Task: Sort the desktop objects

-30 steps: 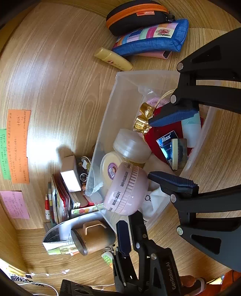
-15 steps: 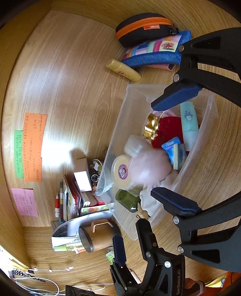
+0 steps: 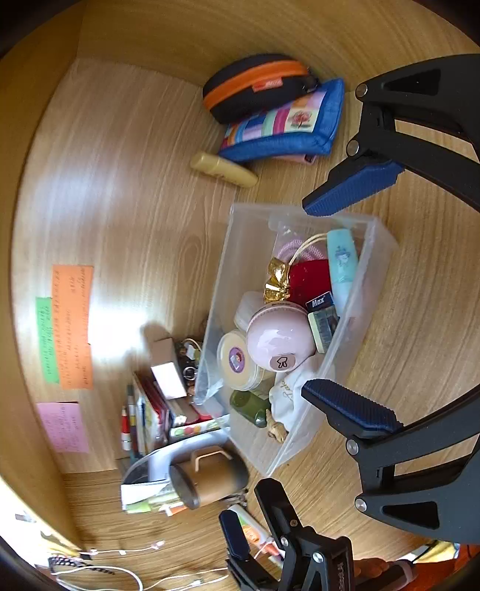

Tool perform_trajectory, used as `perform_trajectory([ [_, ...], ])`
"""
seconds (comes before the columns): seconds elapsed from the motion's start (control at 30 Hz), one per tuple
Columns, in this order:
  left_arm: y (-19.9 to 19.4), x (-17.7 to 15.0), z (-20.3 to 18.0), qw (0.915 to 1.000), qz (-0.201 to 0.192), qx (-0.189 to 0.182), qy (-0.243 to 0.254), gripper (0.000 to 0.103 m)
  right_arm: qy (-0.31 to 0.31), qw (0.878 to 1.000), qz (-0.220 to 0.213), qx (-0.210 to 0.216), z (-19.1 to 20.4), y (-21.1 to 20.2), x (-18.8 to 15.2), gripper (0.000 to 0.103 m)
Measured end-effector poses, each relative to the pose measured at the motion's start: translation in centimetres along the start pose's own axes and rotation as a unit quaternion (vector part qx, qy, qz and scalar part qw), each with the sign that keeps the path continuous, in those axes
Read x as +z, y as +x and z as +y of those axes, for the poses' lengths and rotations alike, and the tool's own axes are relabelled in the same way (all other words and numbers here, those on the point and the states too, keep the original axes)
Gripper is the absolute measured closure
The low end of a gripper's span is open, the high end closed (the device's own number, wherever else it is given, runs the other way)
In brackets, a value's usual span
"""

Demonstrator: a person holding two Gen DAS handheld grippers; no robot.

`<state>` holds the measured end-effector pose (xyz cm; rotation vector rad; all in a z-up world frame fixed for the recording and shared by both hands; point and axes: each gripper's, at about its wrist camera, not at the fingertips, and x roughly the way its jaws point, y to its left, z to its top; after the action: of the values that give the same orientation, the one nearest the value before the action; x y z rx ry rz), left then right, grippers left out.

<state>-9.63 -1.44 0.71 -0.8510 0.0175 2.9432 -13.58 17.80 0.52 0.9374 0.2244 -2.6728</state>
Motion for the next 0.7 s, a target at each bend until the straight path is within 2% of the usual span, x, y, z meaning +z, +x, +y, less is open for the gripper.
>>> perform_trajectory([
  [0.1, -1.3, -0.1, -0.2, 0.9998, -0.017, 0.008, -0.002, 0.007, 0.006, 1.000, -0.017, -0.013, -0.1, -1.6, -0.3, 0.010],
  [0.17, -2.2, -0.1, -0.3, 0.9995, -0.027, 0.015, -0.003, 0.006, 0.010, 0.999, -0.034, -0.027, 0.0, -2.9, -0.6, 0.000],
  [0.27, -3.3, -0.2, -0.5, 0.9986, -0.042, 0.031, -0.004, 0.006, 0.012, 0.997, -0.063, -0.036, 0.3, -4.9, -1.0, 0.000],
  [0.4, -4.5, -0.6, -0.5, 0.9972, -0.063, 0.034, -0.023, 0.006, 0.022, 0.995, -0.087, -0.034, 0.9, -6.5, -1.8, 0.000],
  [0.53, -4.9, -1.2, -0.7, 0.9962, -0.069, 0.038, -0.036, 0.004, 0.048, 0.994, -0.090, -0.031, 1.0, -6.8, -2.7, 0.000],
  [0.7, -4.6, -2.2, -1.5, 0.9968, -0.065, 0.039, -0.027, 0.002, 0.058, 0.994, -0.083, -0.042, 1.0, -6.4, -3.6, 0.000],
])
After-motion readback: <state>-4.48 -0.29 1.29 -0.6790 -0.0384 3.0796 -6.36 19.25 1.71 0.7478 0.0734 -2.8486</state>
